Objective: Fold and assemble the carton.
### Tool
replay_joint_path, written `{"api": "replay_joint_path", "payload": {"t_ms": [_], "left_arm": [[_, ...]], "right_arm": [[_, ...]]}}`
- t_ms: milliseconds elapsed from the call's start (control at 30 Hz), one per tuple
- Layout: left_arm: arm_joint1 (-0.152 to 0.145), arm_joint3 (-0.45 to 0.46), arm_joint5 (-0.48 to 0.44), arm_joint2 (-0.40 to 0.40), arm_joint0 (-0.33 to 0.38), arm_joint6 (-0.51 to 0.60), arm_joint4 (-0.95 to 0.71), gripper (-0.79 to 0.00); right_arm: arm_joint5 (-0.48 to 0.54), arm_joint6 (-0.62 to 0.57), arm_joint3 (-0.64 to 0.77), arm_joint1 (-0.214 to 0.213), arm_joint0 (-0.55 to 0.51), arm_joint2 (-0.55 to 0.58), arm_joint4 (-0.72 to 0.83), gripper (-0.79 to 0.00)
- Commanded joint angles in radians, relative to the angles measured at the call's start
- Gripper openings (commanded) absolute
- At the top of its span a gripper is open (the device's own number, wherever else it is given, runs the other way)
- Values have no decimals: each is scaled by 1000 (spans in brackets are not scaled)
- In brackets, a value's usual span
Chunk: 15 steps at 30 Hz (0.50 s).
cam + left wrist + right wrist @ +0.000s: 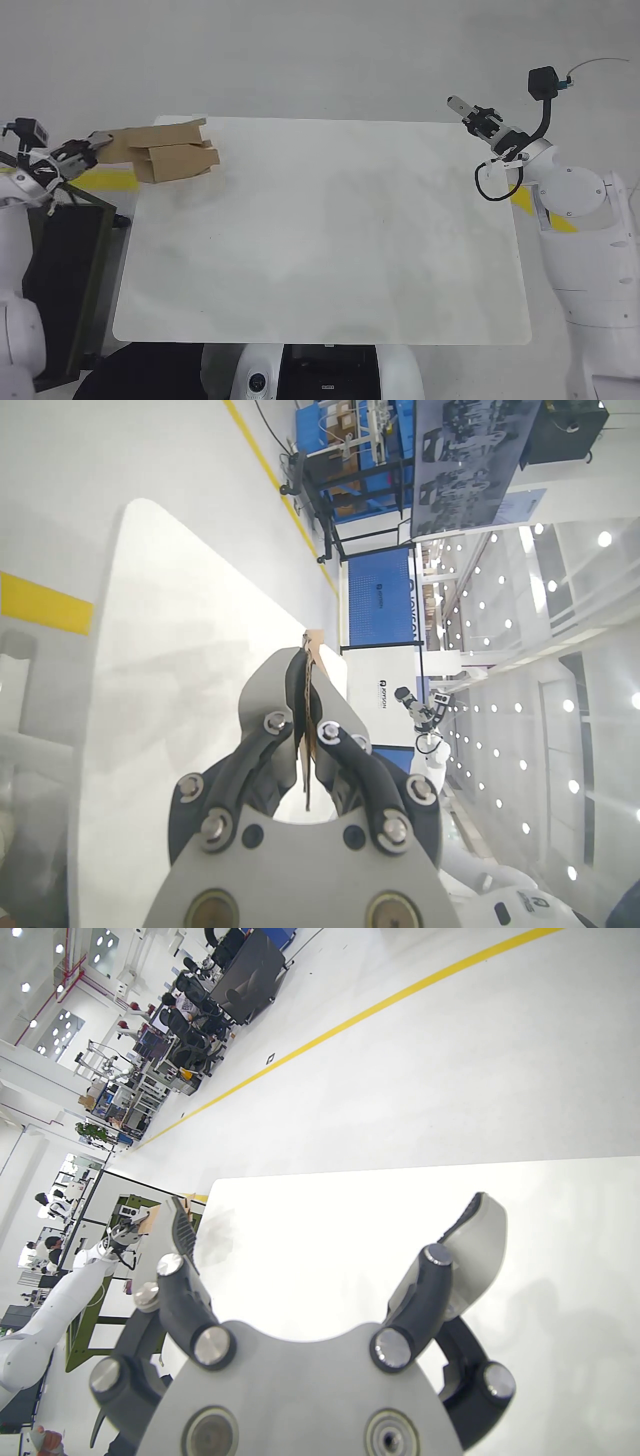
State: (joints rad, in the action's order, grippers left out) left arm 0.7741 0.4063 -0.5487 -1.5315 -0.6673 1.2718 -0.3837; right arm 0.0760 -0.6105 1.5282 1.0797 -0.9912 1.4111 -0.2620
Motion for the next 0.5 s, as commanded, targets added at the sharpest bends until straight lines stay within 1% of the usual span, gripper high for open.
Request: {"api": "replay_joint_path", "payload": {"t_ms": [0, 167, 333, 467], "left_arm": [[8, 12, 13, 9, 13, 12, -21, -785], [42, 55, 48, 63, 52, 11, -38, -785], [86, 93, 86, 149, 92, -23, -16, -785], [126, 114, 122, 211, 126, -44, -36, -785]], "right_arm": [[0, 0, 0, 0, 0, 0, 0, 0], [0, 0, 0, 0, 0, 0, 0, 0], [0, 0, 0, 0, 0, 0, 0, 0], [0, 0, 0, 0, 0, 0, 0, 0]]}}
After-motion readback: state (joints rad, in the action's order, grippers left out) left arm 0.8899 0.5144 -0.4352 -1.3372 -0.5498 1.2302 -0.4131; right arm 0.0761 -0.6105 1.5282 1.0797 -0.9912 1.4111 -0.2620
